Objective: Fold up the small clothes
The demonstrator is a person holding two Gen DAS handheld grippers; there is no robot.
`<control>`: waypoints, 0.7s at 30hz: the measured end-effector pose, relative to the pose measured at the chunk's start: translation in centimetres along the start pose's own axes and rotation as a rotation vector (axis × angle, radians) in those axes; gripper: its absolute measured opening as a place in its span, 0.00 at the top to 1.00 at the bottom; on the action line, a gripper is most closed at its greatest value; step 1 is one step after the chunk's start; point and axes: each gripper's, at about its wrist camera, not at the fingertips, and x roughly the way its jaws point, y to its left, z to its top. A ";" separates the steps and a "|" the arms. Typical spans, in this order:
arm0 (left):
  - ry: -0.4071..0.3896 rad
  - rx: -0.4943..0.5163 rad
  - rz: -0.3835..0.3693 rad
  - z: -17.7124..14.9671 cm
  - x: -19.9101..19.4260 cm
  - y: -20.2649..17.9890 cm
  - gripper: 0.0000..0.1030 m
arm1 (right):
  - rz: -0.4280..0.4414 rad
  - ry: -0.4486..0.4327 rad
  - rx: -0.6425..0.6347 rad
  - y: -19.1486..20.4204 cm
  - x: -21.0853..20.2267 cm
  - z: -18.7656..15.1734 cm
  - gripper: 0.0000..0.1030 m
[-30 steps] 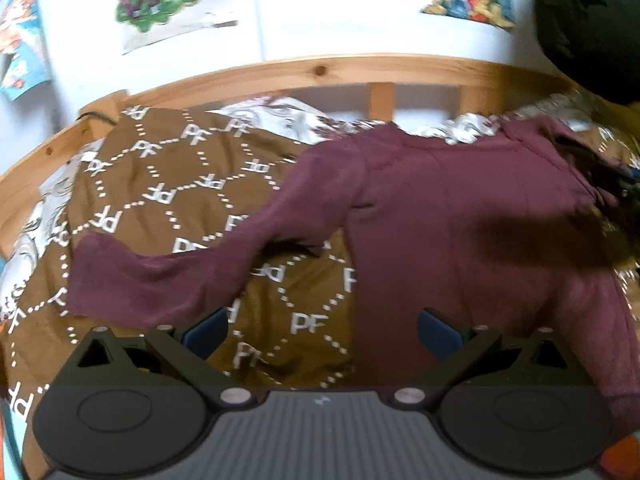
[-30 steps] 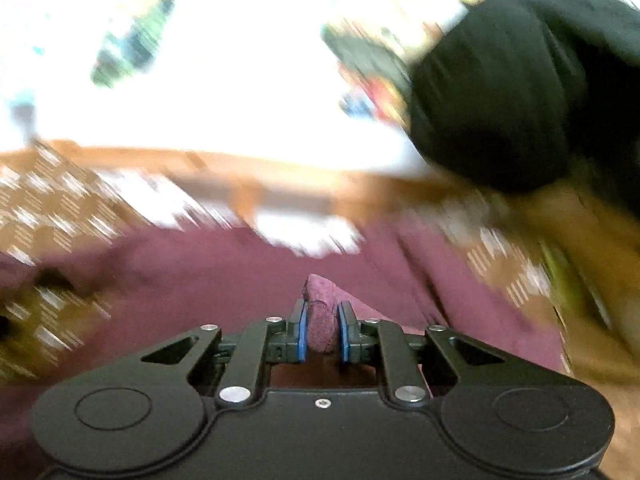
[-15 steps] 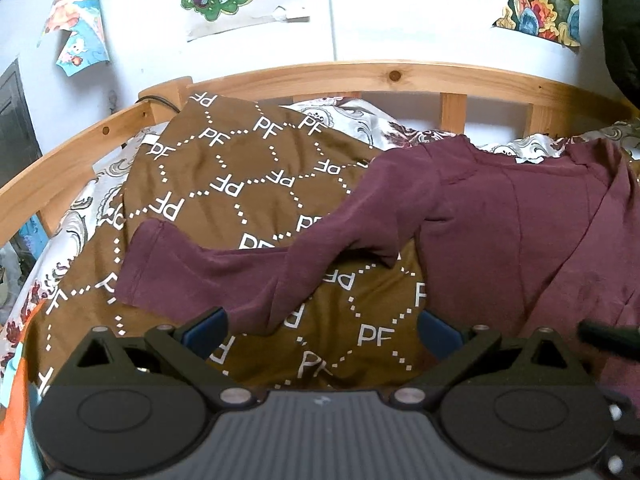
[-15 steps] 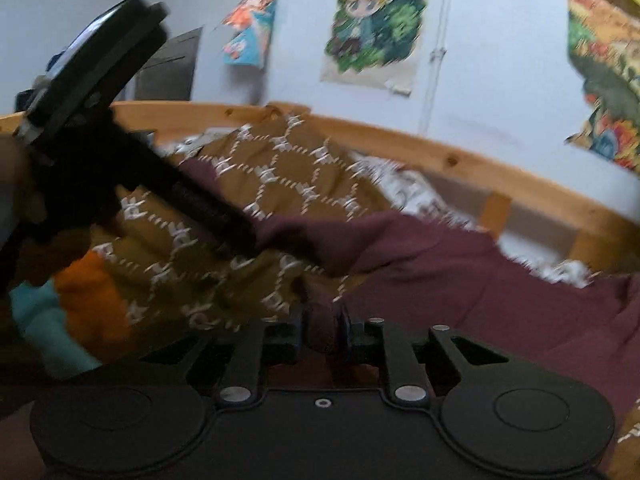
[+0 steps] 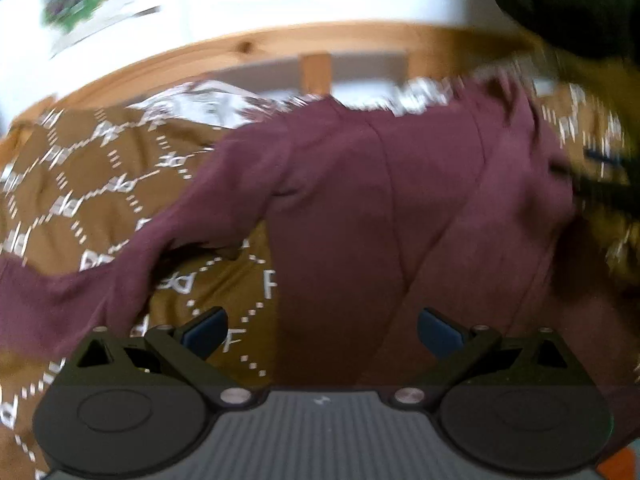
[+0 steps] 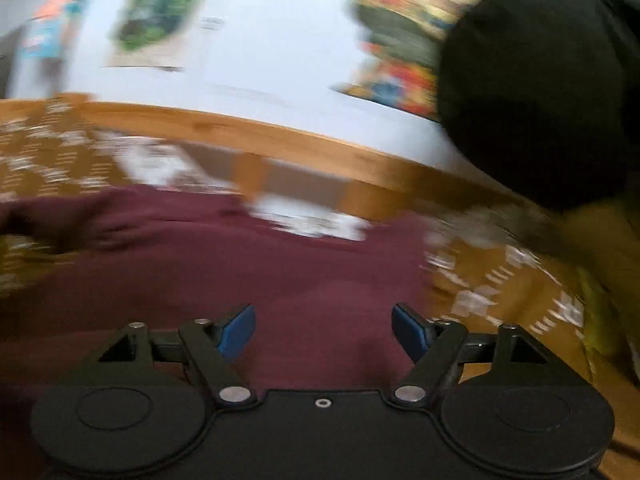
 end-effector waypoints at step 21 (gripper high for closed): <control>0.086 0.015 -0.042 -2.1 5.1 -3.7 0.01 | -0.067 -0.012 0.353 -8.2 6.1 0.5 0.89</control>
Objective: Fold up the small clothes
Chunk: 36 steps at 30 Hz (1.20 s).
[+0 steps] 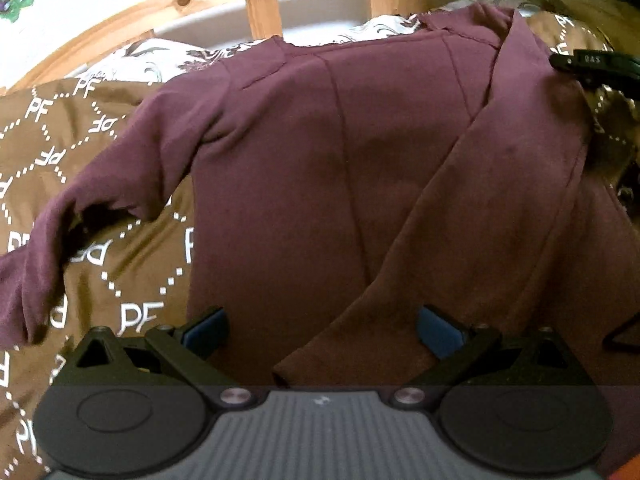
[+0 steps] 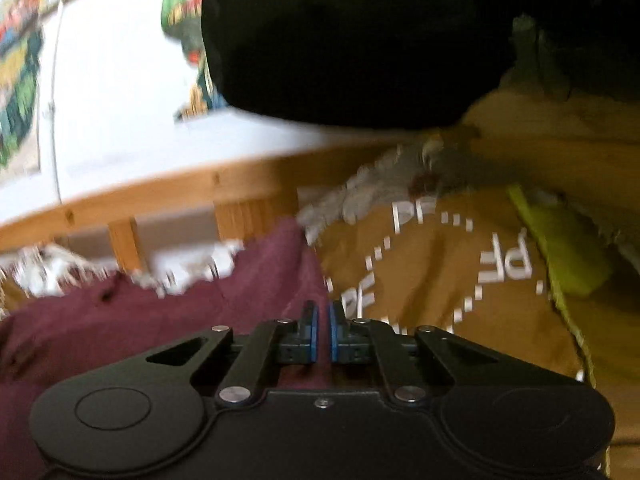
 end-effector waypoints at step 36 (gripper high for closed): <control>-0.179 0.228 0.445 -5.1 -8.0 19.2 0.00 | 0.182 0.037 -0.234 13.9 -10.8 -5.7 0.01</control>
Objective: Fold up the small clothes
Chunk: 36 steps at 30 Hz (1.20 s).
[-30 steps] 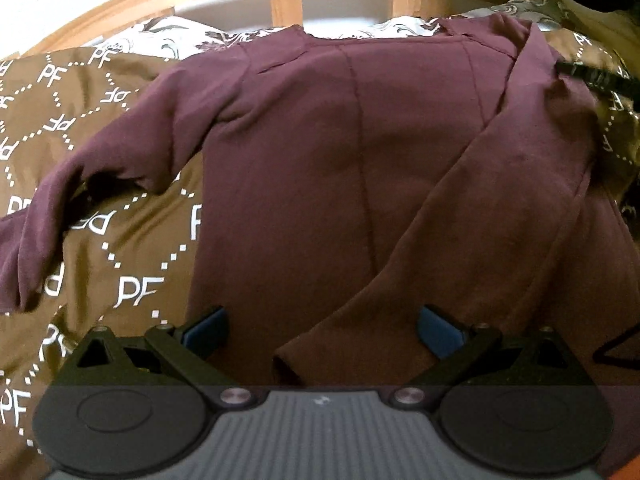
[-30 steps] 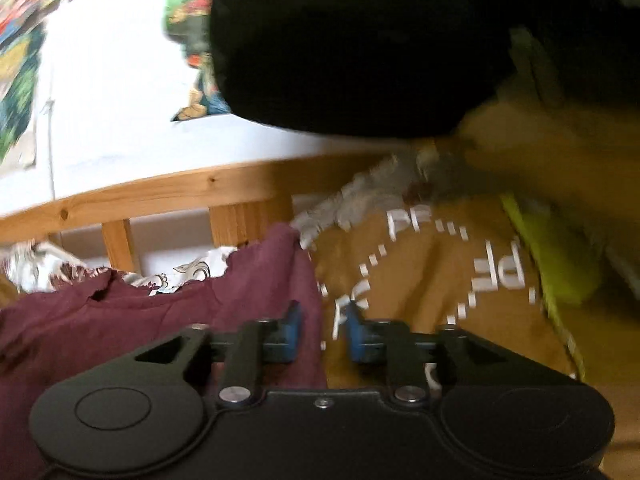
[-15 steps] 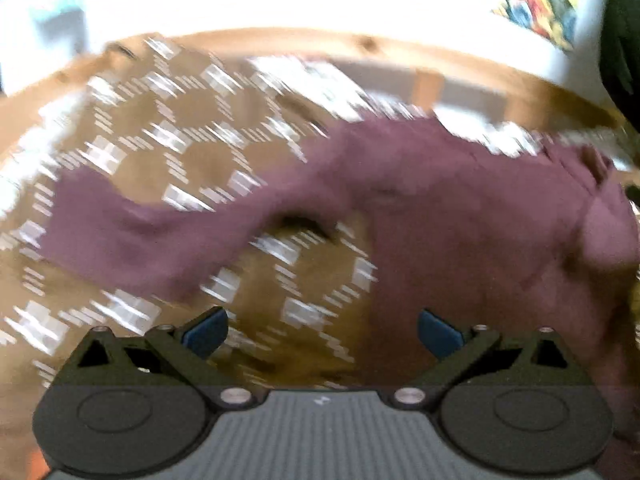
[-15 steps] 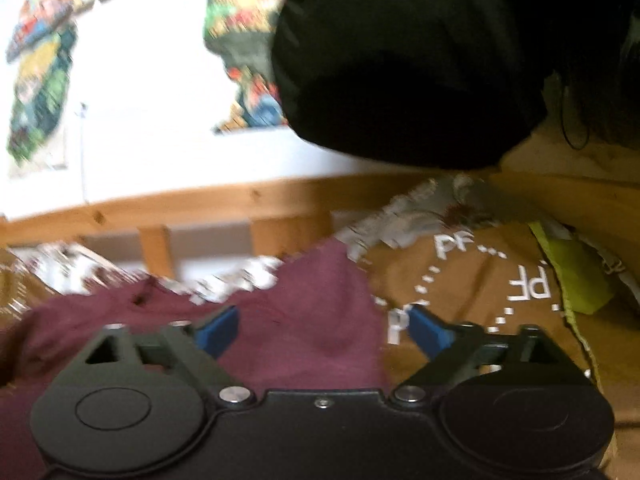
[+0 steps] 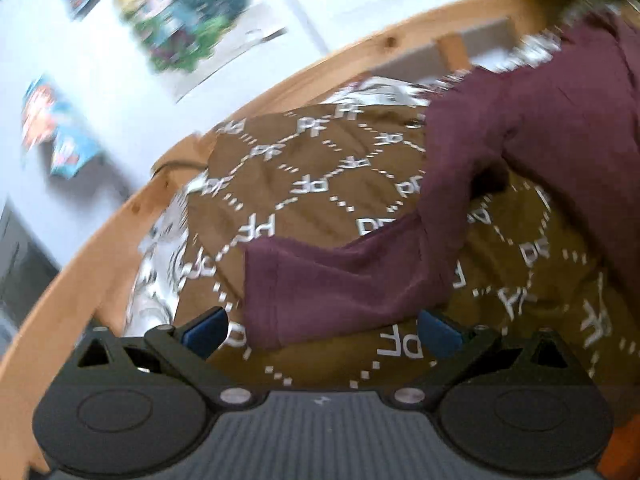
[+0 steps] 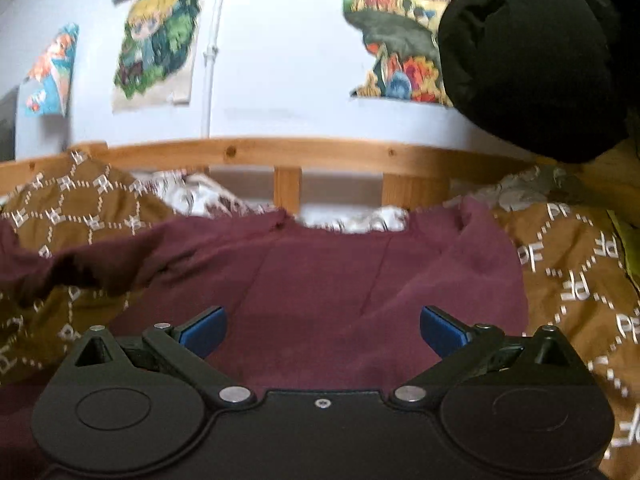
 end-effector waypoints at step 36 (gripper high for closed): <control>0.616 -0.696 -0.739 11.8 -1.1 1.6 0.96 | -0.041 -0.021 0.054 -2.8 -3.3 2.4 0.01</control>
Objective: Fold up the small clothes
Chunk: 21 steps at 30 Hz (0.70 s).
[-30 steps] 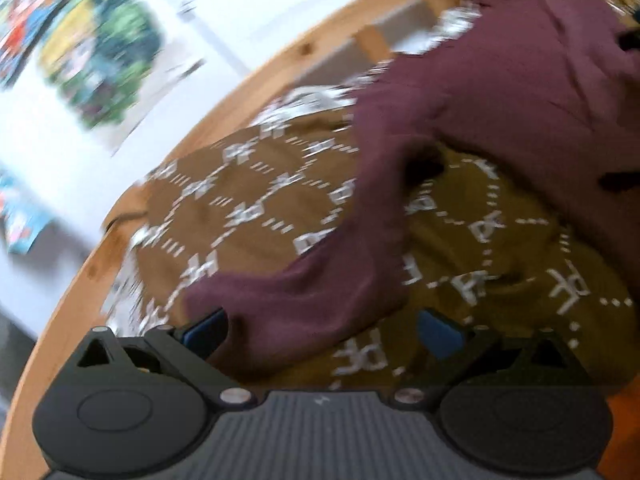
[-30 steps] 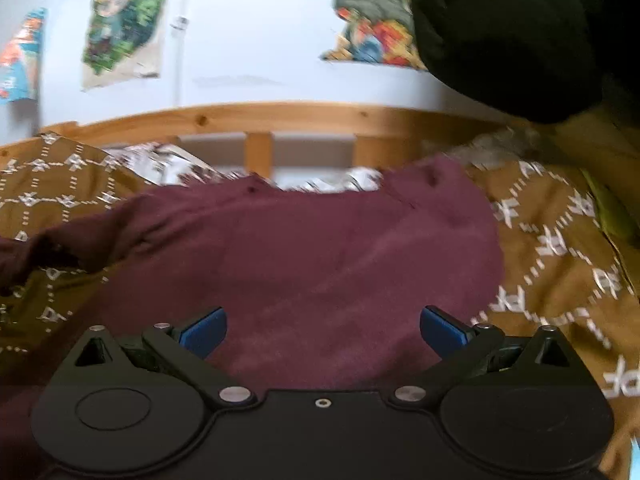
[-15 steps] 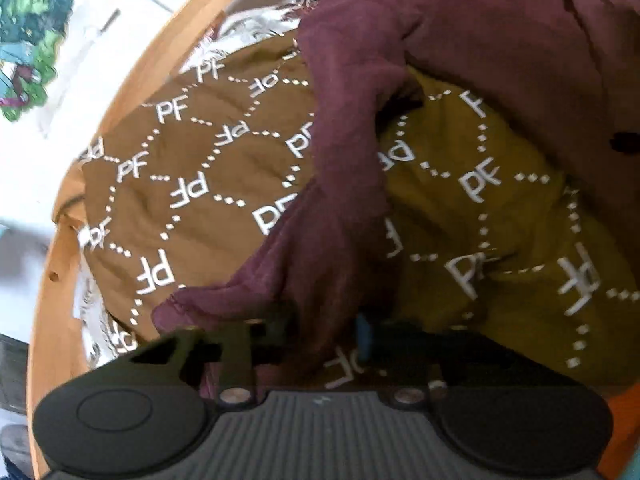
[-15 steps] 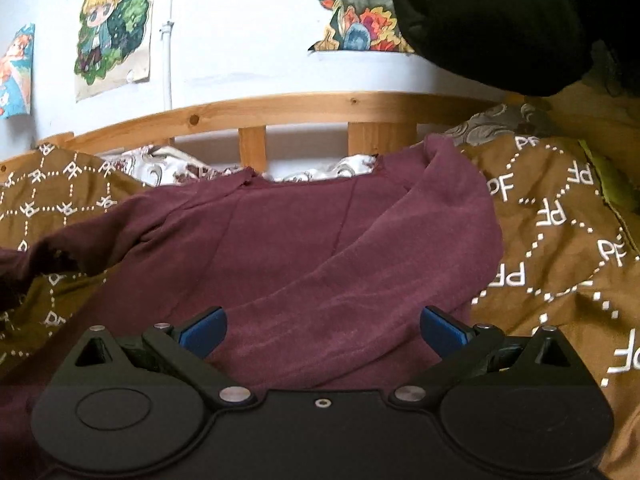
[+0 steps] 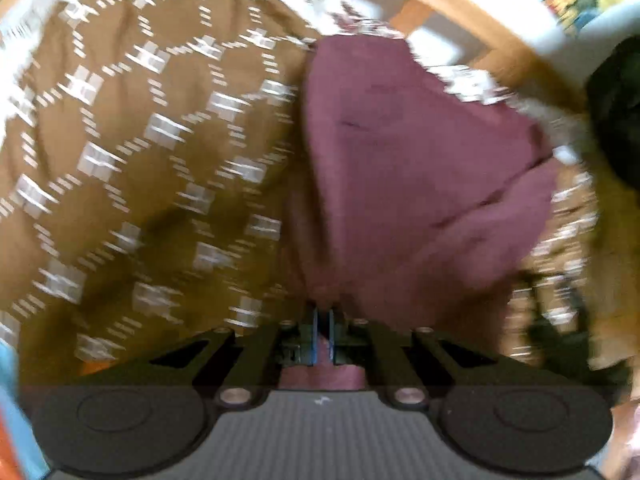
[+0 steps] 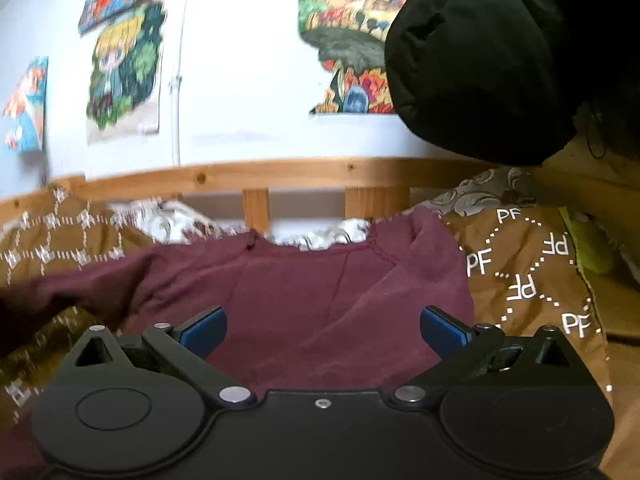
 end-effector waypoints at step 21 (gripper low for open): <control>0.047 0.022 -0.308 0.5 12.2 -9.3 0.96 | 0.310 0.338 0.114 -7.9 1.3 1.8 0.01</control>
